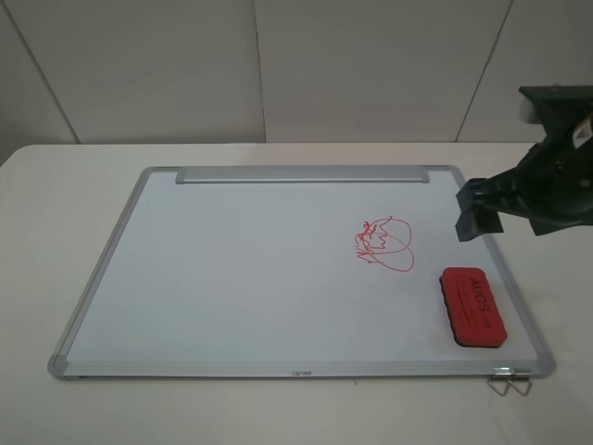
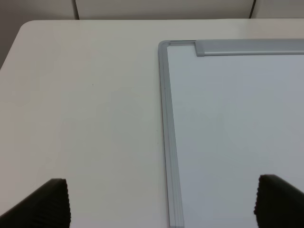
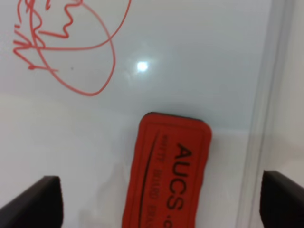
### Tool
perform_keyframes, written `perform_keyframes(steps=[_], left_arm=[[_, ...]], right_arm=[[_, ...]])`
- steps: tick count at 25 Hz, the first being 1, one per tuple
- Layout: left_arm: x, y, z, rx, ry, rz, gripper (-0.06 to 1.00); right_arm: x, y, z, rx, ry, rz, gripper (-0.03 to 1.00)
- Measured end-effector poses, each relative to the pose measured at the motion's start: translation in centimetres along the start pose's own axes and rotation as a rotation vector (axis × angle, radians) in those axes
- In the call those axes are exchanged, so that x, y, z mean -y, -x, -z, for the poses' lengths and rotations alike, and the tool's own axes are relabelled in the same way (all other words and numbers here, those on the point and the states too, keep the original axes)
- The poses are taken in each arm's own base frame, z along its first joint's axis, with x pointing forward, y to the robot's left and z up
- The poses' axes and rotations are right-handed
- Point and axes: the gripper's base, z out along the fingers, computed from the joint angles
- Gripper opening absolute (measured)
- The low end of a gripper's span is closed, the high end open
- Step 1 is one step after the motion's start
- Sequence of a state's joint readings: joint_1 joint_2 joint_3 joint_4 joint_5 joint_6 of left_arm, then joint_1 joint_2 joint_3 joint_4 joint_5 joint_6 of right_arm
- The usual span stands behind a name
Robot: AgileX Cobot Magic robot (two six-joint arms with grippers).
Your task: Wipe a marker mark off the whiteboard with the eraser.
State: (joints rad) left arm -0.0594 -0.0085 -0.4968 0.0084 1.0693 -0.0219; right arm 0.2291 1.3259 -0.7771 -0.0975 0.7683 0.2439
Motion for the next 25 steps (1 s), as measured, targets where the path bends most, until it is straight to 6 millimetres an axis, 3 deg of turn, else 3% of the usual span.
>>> perform_keyframes(steps=[4, 7, 12, 15, 20, 25], left_arm=[[0.0, 0.0, 0.0, 0.000, 0.000, 0.000, 0.77], [0.0, 0.0, 0.0, 0.000, 0.000, 0.000, 0.77], [0.0, 0.0, 0.0, 0.000, 0.000, 0.000, 0.77], [0.0, 0.0, 0.0, 0.000, 0.000, 0.000, 0.77], [0.0, 0.0, 0.0, 0.000, 0.000, 0.000, 0.77], [0.0, 0.0, 0.0, 0.000, 0.000, 0.000, 0.77]], right_arm=[[3.2, -1.4, 4.0, 0.054, -0.009, -0.107, 0.74], [4.1, -3.3, 7.8, 0.156, -0.016, -0.140, 0.74], [4.4, -8.4, 14.5, 0.452, -0.032, -0.130, 0.74], [4.4, -11.7, 17.2, 0.619, -0.035, -0.130, 0.74], [4.4, -15.7, 19.0, 0.759, -0.029, -0.136, 0.74], [4.4, -17.9, 17.4, 0.775, -0.028, -0.138, 0.74]])
